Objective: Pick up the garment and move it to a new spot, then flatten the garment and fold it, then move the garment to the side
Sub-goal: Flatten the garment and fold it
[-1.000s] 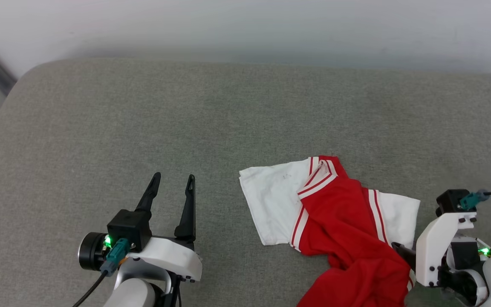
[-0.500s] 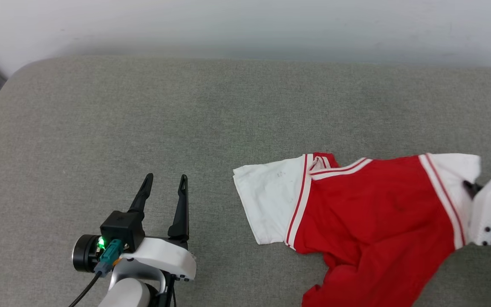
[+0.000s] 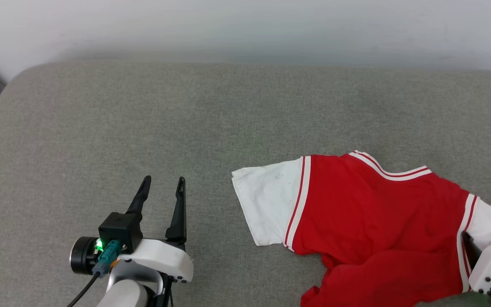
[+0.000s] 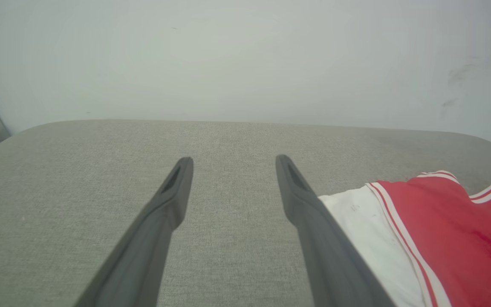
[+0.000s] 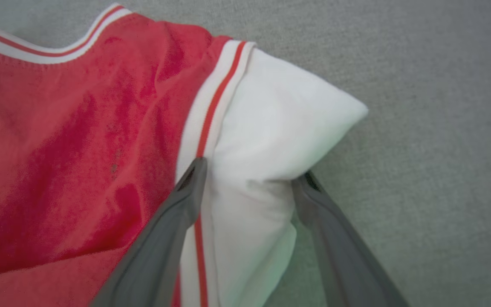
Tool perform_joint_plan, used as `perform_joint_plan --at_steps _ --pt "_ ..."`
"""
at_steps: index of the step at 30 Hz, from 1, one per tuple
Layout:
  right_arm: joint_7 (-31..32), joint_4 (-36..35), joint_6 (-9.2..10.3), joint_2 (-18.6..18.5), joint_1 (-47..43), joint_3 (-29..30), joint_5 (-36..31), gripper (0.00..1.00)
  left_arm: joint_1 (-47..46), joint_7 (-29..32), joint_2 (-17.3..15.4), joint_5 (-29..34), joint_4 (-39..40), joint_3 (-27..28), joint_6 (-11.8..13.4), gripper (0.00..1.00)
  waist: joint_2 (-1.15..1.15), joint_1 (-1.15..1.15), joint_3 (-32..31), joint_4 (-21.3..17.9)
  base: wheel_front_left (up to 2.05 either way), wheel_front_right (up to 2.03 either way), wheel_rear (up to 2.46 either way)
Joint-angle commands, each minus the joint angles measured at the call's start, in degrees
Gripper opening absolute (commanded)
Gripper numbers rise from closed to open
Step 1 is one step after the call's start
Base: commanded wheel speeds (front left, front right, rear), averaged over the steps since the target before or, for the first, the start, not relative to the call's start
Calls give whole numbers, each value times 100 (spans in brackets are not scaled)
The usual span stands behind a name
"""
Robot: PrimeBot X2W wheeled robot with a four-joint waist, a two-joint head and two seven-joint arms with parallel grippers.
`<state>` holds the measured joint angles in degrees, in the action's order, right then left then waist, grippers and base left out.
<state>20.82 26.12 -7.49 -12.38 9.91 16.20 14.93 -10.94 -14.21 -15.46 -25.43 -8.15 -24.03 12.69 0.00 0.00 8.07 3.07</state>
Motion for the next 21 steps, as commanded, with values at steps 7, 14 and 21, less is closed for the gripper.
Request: perform_joint_plan --at_steps 7,14,21 --pt "-1192 -733 1 143 89 36 -415 100 261 72 -131 -70 19 64 95 100 0 0 -377 -82 0 0 0" --pt "-1770 -1669 1 414 -452 -517 -545 100 564 164 -273 -149 60 120 190 100 0 0 -827 -92 0 0 0" --pt "-1794 -2407 1 641 -1084 -940 -524 100 741 265 -370 -177 178 153 295 100 0 0 -949 -115 0 0 0"
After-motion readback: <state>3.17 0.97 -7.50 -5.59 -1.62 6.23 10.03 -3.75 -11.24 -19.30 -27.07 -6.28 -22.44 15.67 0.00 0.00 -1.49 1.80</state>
